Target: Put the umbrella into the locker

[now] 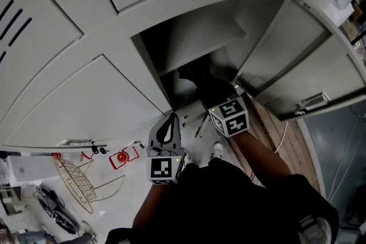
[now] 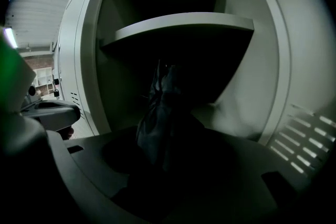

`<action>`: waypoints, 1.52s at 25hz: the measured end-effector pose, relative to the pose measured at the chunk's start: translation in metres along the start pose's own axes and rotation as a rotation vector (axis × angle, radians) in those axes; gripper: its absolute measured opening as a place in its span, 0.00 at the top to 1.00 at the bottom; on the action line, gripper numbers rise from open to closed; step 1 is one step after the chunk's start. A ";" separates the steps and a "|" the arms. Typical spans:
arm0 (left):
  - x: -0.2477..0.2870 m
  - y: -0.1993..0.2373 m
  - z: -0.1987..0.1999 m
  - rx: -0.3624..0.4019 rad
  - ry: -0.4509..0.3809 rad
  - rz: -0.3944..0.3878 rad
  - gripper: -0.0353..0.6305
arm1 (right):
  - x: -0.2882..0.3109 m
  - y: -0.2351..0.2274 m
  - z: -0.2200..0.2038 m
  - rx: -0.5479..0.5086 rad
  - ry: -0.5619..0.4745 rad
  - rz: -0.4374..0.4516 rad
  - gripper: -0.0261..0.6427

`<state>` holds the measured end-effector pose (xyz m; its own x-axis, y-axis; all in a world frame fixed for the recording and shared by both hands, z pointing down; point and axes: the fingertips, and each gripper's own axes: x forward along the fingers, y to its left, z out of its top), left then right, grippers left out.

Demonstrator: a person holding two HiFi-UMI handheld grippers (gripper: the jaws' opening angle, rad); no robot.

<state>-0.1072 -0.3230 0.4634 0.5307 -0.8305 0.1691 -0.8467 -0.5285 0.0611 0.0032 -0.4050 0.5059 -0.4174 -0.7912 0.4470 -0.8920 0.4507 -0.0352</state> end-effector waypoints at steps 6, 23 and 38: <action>0.000 0.000 0.002 0.013 -0.015 0.020 0.95 | 0.023 -0.012 0.005 -0.040 0.082 -0.017 0.61; -0.011 0.012 0.000 -0.015 -0.015 0.079 0.95 | 0.058 -0.016 0.023 -0.138 0.083 -0.031 0.54; 0.000 0.000 0.010 0.007 -0.022 0.058 0.95 | -0.043 -0.005 0.047 -0.096 -0.121 0.001 0.55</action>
<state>-0.1066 -0.3244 0.4538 0.4816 -0.8634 0.1504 -0.8758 -0.4807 0.0448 0.0171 -0.3926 0.4448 -0.4413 -0.8322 0.3358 -0.8734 0.4842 0.0523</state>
